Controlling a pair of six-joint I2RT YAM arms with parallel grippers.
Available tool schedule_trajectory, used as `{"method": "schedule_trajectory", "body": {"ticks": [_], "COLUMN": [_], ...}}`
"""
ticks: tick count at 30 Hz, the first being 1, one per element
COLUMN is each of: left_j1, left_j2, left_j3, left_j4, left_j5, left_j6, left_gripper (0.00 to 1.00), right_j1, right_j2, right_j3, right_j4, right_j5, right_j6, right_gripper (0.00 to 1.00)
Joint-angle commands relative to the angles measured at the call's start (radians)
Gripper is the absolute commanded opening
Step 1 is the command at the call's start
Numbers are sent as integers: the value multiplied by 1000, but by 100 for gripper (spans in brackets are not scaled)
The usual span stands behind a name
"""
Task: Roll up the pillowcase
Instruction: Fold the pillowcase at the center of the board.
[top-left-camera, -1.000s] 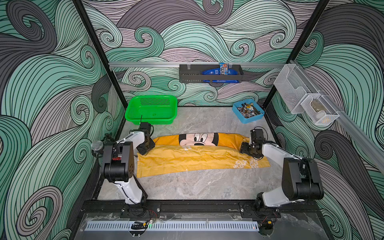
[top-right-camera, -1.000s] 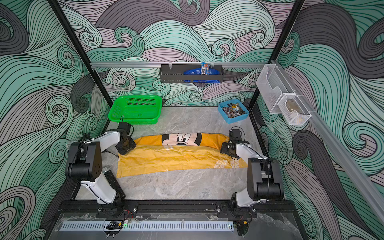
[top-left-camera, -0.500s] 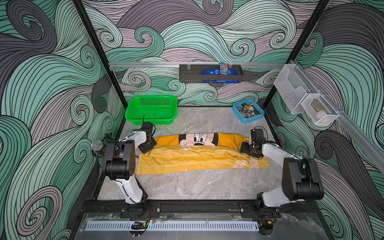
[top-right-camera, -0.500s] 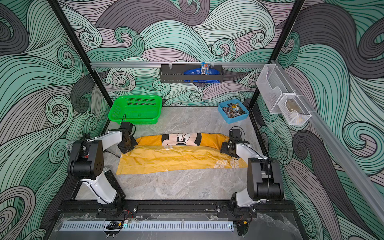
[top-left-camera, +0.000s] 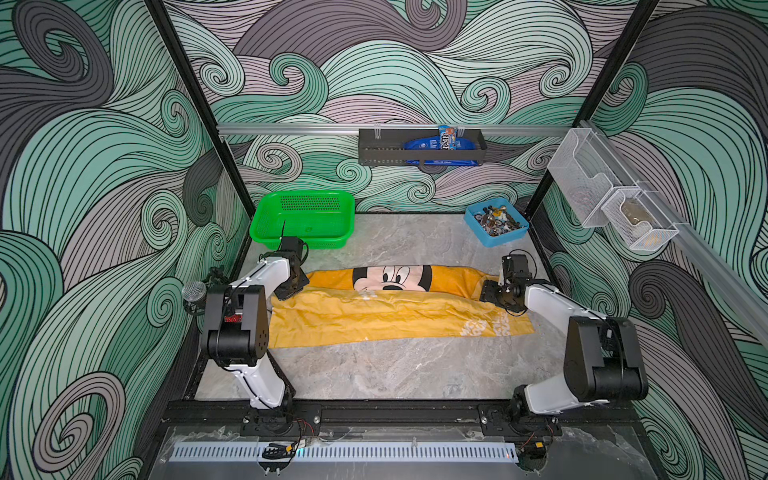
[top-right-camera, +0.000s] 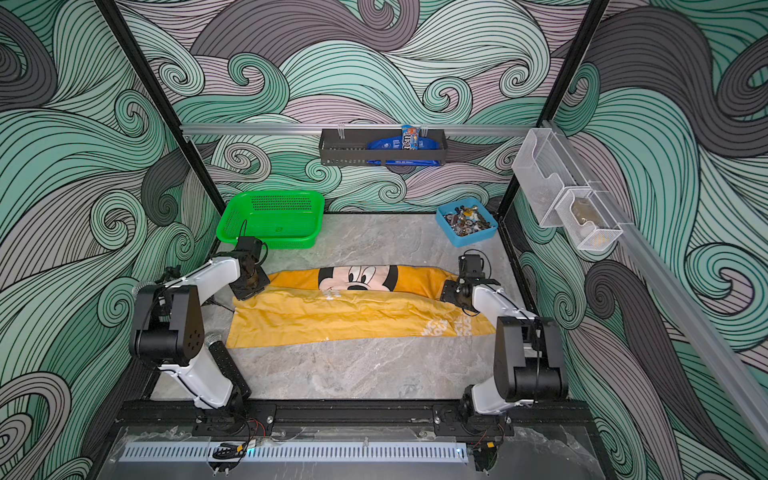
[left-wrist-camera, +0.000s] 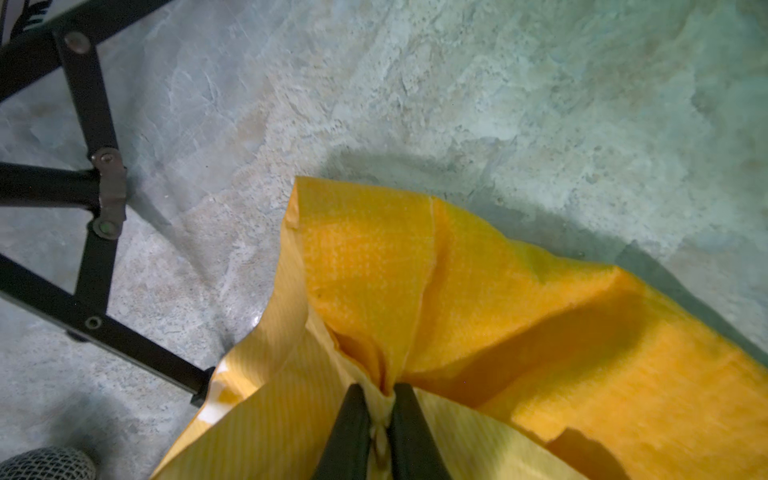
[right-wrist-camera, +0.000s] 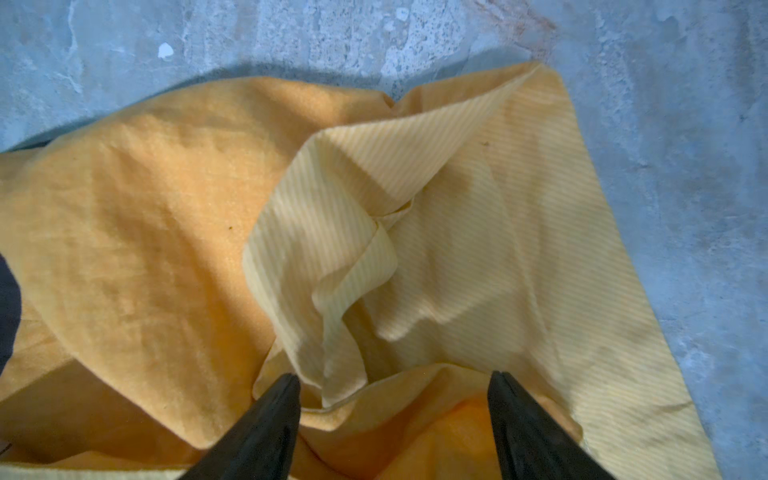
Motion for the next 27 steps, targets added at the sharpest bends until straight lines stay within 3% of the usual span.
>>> {"method": "schedule_trajectory", "body": {"ticks": [1,13,22,27], "left_j1": [-2,-7,-7,-8], "left_j2": [-40,-91,-110,-112], "left_j3": [-1,-52,-43,-52], "left_j4": [-33,-48,-62,-58], "left_j5": [-3,14,8,23], "left_j6": [13,10,22,25], "left_gripper": [17,17,27,24], "right_j1": [-3,-3,-3,-3], "right_j2": [-36,-38,-32,-31], "right_j3": [4,-6,-4,-5], "right_j4": [-3,-4,-4,-4], "right_j5": [2,7,4,-1], "right_j6": [6,5,5,5], "right_gripper": [75,75,75,75]}}
